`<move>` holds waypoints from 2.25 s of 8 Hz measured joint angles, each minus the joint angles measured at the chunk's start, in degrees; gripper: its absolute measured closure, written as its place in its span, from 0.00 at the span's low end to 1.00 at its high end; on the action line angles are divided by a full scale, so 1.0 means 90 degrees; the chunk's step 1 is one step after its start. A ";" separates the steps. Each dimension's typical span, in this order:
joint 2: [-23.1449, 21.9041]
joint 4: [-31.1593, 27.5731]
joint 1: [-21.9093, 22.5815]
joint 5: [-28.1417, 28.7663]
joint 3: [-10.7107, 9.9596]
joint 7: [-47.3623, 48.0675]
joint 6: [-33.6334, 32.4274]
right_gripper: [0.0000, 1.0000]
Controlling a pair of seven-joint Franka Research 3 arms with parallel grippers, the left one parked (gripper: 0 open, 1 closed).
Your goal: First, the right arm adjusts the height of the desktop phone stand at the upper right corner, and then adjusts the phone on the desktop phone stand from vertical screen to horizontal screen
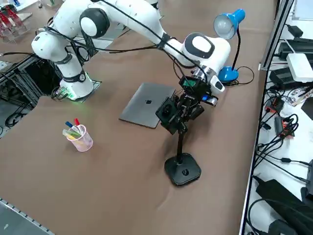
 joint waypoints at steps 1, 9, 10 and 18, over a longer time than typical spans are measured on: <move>-0.0019 0.0076 -0.0045 0.0175 -0.0005 0.0000 0.0043 0.83; -0.0216 0.0432 -0.0305 0.1163 -0.0002 -0.0015 0.0369 0.83; -0.0276 0.0432 -0.0371 0.1277 0.0010 -0.0026 0.0462 0.83; -0.0508 0.0435 -0.0530 0.1969 0.0019 -0.0035 0.0684 0.81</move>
